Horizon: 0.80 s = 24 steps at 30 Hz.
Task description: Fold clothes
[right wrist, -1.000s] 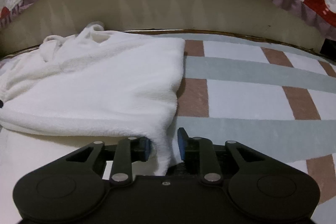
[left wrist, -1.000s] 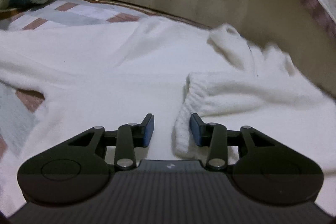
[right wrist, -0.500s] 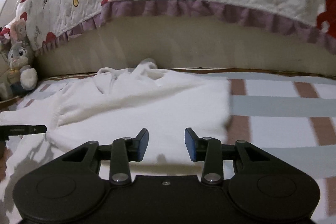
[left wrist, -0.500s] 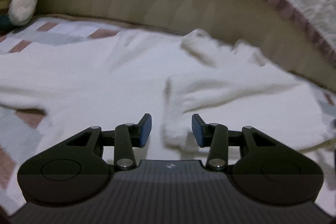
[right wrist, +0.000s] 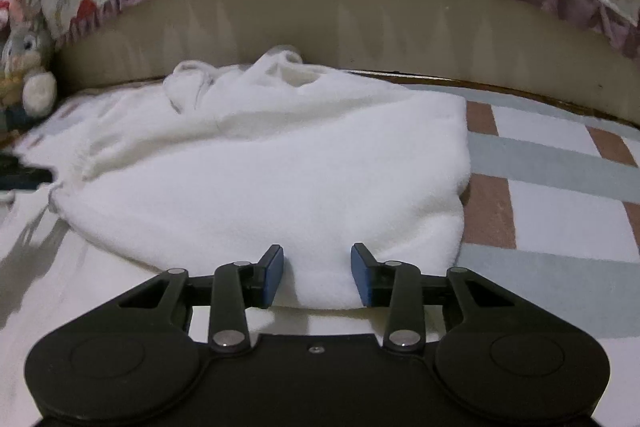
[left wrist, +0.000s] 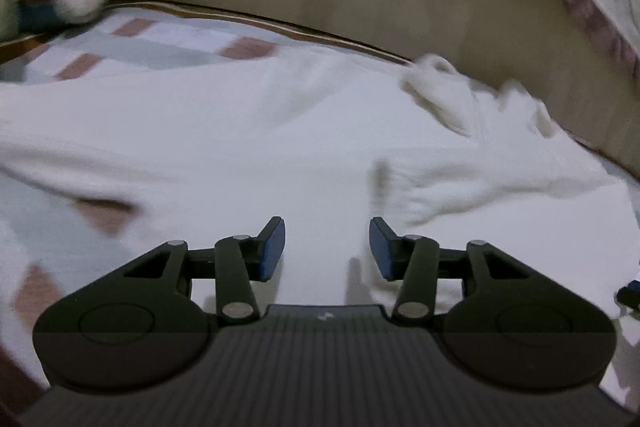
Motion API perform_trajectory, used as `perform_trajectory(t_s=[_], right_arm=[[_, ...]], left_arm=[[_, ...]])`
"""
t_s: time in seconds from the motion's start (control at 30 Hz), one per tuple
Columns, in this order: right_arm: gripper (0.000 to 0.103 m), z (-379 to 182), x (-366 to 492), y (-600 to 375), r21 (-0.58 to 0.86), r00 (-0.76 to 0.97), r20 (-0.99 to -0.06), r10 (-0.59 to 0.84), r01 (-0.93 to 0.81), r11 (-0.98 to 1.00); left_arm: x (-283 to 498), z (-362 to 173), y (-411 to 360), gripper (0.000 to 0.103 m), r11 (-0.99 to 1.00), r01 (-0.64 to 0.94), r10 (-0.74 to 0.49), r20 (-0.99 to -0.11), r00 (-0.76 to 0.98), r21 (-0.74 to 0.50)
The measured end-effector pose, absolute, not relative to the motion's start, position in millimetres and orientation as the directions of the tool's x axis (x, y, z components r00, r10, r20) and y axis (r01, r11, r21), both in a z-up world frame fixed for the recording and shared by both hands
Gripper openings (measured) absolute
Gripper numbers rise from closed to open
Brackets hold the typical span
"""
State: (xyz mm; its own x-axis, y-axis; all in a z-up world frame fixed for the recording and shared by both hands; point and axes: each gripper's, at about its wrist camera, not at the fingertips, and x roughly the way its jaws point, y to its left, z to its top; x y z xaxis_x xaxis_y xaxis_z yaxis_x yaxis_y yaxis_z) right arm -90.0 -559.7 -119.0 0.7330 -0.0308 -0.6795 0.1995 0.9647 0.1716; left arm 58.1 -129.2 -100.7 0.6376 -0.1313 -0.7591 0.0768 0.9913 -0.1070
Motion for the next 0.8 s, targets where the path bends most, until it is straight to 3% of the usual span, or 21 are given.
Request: perform_trajectory(t_s=[0.2,0.3,0.5,0.67,0.8], right_arm=[[0.042,-106,-97,-559,0.305,0.780,-0.626,0.020,0.221,0.926],[0.044,-102,-98,-542,0.338,0.775,-0.631,0.049,0.218,0.916],[0.045,-74,-79,-441,0.330,0.777,-0.615,0.137,0.096,0.939],[0.044,-70,-53,-352,0.347,0.767,-0.614,0.189,0.047,0.937],[0.044,-79,-23,-296,0.284,0.747,-0.636,0.191,-0.004,0.959]], left_arm=[[45,-73,-23,0.047,0.988,-0.096,-0.031,-0.764,0.644,-0.120],[45,-77,38,0.047,0.953,-0.218,-0.005,-0.730,0.683,-0.210],[90,-101,142,0.047,0.678,-0.633,0.167,-0.760,0.628,-0.374],[122,-112,166,0.048,0.700,-0.578,0.118,-0.731,0.672,-0.419],[152,-116,180,0.054,0.767,-0.461,0.007,-0.712,0.702,-0.447]])
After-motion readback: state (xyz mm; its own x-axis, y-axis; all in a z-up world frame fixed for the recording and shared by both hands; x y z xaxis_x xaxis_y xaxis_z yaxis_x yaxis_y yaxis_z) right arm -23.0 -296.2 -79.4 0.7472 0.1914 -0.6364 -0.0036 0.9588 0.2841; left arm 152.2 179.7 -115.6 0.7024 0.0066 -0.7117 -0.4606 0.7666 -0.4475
